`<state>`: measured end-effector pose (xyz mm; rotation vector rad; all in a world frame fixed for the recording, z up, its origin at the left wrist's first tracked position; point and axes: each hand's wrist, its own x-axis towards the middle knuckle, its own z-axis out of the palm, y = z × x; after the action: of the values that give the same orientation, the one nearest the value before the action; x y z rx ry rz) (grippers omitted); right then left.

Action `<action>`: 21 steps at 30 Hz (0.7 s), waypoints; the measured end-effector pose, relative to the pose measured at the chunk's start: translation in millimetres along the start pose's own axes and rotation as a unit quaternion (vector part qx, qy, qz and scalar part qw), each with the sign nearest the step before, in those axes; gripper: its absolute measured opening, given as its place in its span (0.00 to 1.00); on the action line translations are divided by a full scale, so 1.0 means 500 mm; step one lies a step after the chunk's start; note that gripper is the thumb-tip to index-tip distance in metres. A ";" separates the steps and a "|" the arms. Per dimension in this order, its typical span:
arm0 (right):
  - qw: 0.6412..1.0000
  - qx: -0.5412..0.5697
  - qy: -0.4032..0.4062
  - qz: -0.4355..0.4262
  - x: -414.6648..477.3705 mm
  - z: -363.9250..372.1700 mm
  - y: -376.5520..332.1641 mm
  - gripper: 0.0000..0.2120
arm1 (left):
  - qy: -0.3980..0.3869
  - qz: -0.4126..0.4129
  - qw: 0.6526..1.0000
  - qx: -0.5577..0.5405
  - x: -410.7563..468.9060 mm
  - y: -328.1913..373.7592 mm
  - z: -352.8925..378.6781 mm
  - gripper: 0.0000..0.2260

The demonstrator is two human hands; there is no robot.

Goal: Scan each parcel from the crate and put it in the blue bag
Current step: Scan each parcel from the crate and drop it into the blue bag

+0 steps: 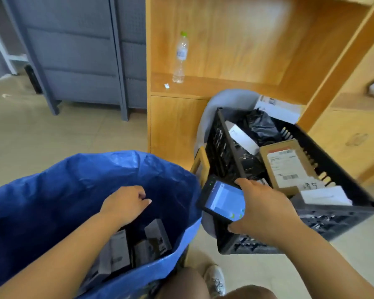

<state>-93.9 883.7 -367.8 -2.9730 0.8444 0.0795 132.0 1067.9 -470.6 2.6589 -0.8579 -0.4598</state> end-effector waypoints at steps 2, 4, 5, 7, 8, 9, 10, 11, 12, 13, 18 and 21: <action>0.999 0.024 0.024 0.018 -0.047 -0.020 0.044 0.35 | 0.021 0.037 0.999 -0.018 -0.019 0.067 -0.024 0.08; 0.996 0.054 0.051 0.040 -0.086 -0.035 0.089 0.33 | 0.039 0.080 0.995 -0.039 -0.033 0.134 -0.040 0.07; 0.994 0.066 0.063 0.053 -0.103 -0.042 0.112 0.34 | 0.045 0.101 0.993 -0.051 -0.039 0.168 -0.045 0.07; 0.990 0.075 0.087 0.082 -0.131 -0.054 0.159 0.36 | 0.049 0.135 0.987 -0.076 -0.045 0.236 -0.048 0.07; 0.987 0.075 0.100 0.096 -0.142 -0.058 0.183 0.36 | 0.048 0.153 0.983 -0.089 -0.045 0.271 -0.047 0.07; 0.984 0.078 0.112 0.111 -0.151 -0.062 0.208 0.37 | 0.045 0.172 0.979 -0.105 -0.044 0.307 -0.044 0.06; 0.980 0.087 0.125 0.127 -0.159 -0.064 0.233 0.36 | 0.042 0.192 0.973 -0.119 -0.042 0.344 -0.039 0.06; 0.975 0.097 0.140 0.143 -0.165 -0.066 0.259 0.36 | 0.041 0.209 0.968 -0.130 -0.040 0.382 -0.032 0.06; 0.969 0.107 0.156 0.160 -0.170 -0.066 0.285 0.36 | 0.040 0.225 0.964 -0.137 -0.037 0.419 -0.024 0.06; 0.962 0.116 0.173 0.178 -0.175 -0.065 0.313 0.35 | 0.038 0.241 0.960 -0.141 -0.033 0.456 -0.012 0.06; 0.920 0.175 0.239 0.257 -0.190 -0.039 0.434 0.33 | -0.030 0.302 0.939 -0.162 -0.017 0.625 0.077 0.10; 0.905 0.189 0.253 0.285 -0.199 -0.020 0.479 0.31 | -0.119 0.322 0.933 -0.110 -0.009 0.704 0.138 0.23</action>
<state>-304.1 731.8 -359.5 -2.3089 1.5492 -0.7697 -76.5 785.7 -397.2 1.9819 -1.5659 -0.6585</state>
